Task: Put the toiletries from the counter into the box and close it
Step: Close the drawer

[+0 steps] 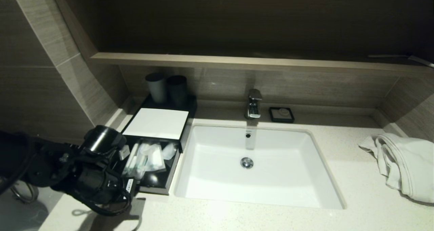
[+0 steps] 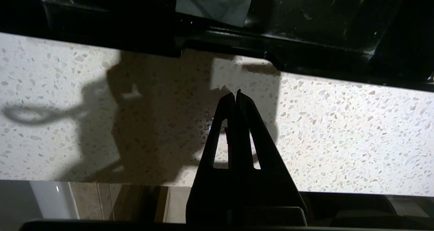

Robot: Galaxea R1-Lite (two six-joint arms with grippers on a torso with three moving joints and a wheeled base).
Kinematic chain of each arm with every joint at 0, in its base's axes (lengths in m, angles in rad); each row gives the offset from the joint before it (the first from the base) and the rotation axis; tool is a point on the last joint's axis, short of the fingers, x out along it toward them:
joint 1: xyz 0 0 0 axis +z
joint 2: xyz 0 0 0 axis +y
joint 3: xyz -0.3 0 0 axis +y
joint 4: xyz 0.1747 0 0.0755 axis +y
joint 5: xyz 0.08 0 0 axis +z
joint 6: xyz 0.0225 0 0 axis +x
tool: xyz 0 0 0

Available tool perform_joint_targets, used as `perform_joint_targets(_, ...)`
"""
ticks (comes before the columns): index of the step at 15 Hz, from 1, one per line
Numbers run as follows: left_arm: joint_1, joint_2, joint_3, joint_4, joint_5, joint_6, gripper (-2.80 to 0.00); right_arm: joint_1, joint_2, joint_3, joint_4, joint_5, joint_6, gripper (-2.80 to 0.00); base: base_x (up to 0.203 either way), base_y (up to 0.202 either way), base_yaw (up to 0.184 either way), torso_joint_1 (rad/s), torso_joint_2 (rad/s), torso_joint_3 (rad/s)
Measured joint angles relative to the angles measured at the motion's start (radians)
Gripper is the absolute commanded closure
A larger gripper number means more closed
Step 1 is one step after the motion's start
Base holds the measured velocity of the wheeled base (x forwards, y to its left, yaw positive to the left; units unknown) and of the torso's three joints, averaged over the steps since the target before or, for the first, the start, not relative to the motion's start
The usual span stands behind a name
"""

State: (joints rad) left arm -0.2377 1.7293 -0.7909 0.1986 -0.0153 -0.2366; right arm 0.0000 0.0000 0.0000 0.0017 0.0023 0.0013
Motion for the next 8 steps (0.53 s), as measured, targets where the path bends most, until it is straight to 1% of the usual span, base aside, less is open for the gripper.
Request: perform_joint_targets(8,0.007,0.037,-0.018,-0.04,0.009,-0.007,0.0,0.0,0.0,0.0,0.0,0.0,0.0,0.0,0.0,0.0,0.0,0.0,0.0,0.0)
